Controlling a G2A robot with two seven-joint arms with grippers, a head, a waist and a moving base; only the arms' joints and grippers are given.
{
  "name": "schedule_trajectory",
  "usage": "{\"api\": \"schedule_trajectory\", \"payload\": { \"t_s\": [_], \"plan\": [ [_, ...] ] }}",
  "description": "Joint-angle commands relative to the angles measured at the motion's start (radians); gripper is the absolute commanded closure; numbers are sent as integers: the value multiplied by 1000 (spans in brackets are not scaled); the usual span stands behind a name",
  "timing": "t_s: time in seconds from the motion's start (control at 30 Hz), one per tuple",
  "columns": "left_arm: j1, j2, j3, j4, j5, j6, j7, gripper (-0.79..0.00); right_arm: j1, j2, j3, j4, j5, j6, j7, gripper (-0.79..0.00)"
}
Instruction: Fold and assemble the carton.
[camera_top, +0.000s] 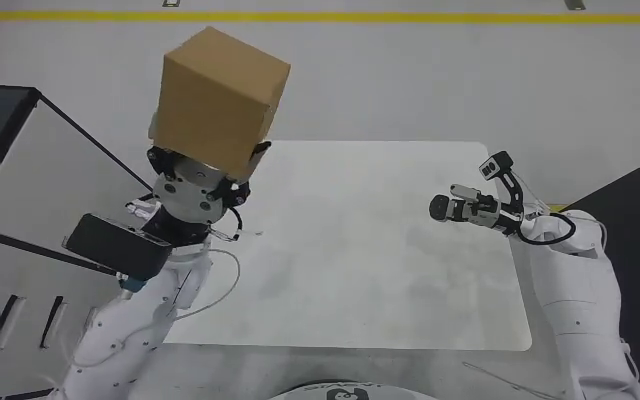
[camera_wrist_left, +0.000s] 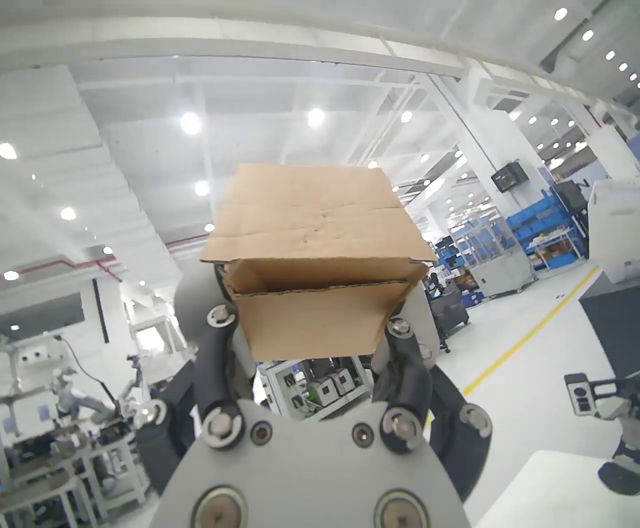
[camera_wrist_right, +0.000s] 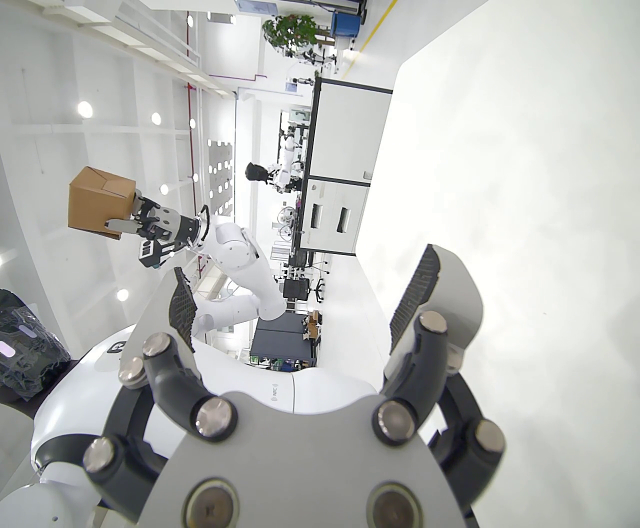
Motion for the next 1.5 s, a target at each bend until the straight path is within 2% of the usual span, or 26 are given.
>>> {"api": "schedule_trajectory", "payload": {
  "t_s": [0.0, 0.3, 0.53, 0.9, 1.17, 1.3, 1.47],
  "plan": [
    [11, -5, 3, -9, -51, 8, -17, 0, 0, 0, 0, 0, 0, 0, 0, -785],
    [37, -23, 17, -35, -137, 21, -35, 0, 0, 0, 0, 0, 0, 0, 0, -785],
    [55, -32, 19, -46, -143, -5, -41, 0, 0, 0, 0, 0, 0, 0, 0, -785],
    [69, -39, 27, -48, -31, -93, -69, 0, 0, 0, 0, 0, 0, 0, 0, -785],
    [67, -39, 25, -48, -20, -96, -67, 0, 0, 0, 0, 0, 0, 0, 0, -785],
    [78, -45, 38, -61, -101, -105, -89, 0, 0, 0, 0, 0, 0, 0, 0, -785],
    [131, -48, 78, -88, -257, -210, -184, 0, 0, 0, 0, 0, 0, 0, 0, -785]
  ]
}}
